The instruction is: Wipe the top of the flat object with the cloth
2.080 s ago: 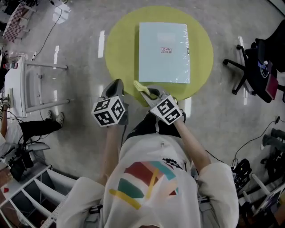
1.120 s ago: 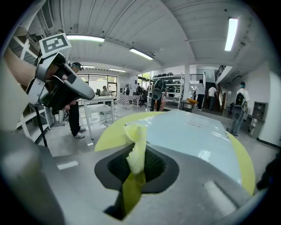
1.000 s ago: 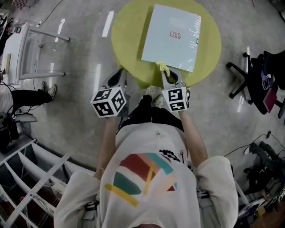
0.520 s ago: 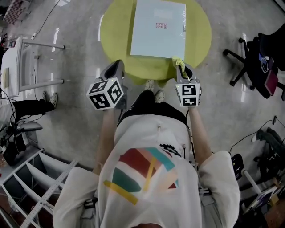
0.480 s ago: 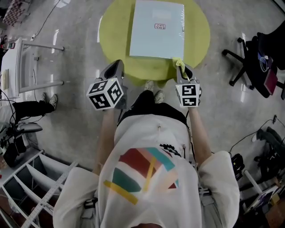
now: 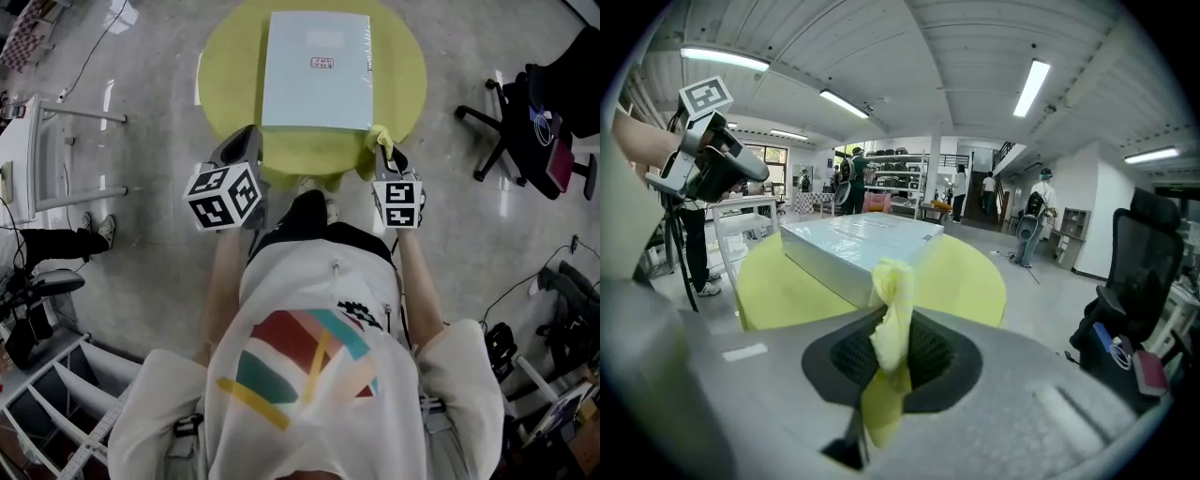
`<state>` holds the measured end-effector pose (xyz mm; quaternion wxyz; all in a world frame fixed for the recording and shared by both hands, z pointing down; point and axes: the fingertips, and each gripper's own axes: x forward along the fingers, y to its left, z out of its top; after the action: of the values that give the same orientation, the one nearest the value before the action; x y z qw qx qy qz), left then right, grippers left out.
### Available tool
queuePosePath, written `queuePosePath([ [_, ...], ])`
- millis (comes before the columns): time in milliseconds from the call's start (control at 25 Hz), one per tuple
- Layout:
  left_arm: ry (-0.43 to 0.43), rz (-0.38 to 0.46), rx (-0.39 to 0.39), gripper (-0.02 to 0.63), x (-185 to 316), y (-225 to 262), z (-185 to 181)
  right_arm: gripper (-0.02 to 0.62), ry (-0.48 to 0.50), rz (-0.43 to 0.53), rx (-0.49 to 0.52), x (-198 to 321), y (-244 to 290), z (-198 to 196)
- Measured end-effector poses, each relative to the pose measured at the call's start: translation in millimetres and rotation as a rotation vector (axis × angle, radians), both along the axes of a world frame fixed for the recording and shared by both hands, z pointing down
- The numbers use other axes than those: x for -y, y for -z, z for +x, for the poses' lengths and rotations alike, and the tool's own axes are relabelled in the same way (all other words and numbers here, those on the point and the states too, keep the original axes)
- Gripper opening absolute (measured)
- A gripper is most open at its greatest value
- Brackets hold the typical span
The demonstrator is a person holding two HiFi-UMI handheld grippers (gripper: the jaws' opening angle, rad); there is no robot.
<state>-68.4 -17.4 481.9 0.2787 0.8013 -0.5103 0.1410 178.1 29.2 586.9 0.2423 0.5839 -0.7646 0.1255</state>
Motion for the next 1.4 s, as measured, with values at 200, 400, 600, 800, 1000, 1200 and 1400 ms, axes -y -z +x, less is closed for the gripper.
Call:
queuePosePath([
  [200, -0.113, -0.017, 0.061, 0.016, -5, 5, 18, 0.028, -0.050, -0.028, 0.023, -4, 32, -1],
  [400, -0.130, 0.052, 0.017, 0.017, 9, 48, 37, 0.028, -0.092, 0.093, 0.088, 35, 116, -5],
  [600, -0.053, 0.282, 0.001, 0.017, 28, 126, 38, 0.028, -0.090, 0.307, 0.122, 63, 226, -20],
  [800, -0.031, 0.536, 0.046, 0.017, 13, 186, 48, 0.026, -0.052, 0.501, 0.116, 46, 301, -40],
  [1000, -0.032, 0.694, 0.052, 0.015, -4, 214, 63, 0.026, -0.047, 0.579, 0.096, 25, 317, -55],
  [1200, -0.081, 0.667, 0.026, 0.016, -10, 203, 82, 0.028, -0.051, 0.590, 0.114, 7, 305, -58],
  [1400, -0.091, 0.684, 0.006, 0.015, -14, 208, 88, 0.028, -0.052, 0.539, 0.082, 4, 292, -55],
])
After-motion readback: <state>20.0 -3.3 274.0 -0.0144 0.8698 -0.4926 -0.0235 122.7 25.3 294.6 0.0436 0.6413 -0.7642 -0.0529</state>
